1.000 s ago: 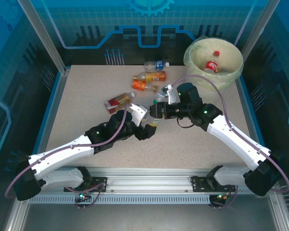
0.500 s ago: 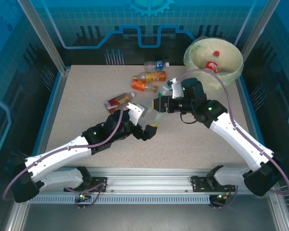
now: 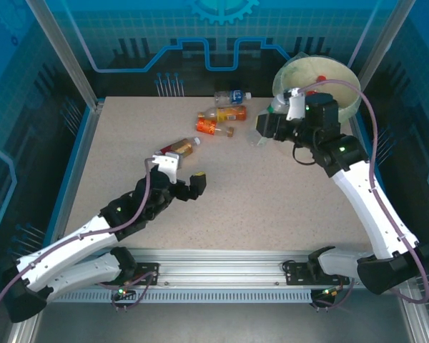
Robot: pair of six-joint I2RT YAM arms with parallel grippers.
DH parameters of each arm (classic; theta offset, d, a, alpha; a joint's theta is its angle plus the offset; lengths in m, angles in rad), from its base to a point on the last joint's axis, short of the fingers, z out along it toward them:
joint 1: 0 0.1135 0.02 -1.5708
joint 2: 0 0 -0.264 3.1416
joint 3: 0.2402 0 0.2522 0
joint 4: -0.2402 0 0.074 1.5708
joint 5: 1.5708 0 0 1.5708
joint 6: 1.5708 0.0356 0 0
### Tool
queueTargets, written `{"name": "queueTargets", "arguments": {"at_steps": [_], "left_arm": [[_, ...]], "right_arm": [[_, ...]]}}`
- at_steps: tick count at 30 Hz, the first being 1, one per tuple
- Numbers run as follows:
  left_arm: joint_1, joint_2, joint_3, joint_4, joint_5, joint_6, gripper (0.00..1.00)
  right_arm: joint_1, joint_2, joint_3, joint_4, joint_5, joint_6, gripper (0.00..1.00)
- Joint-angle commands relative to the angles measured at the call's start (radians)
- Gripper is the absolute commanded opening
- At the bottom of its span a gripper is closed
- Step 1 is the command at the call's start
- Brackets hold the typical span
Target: Put the plastic bottles in the bin
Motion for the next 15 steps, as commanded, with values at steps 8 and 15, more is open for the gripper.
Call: {"name": "queueTargets", "arguments": {"at_steps": [8, 15], "left_arm": [[0.064, -0.027, -0.02, -0.109, -0.071, -0.109, 0.99], [0.08, -0.032, -0.02, -0.158, -0.081, -0.145, 0.99]], "right_arm": [[-0.17, 0.074, 0.23, -0.016, 0.078, -0.09, 0.25], [-0.261, 0.207, 0.362, -0.035, 0.204, -0.147, 0.26]]}}
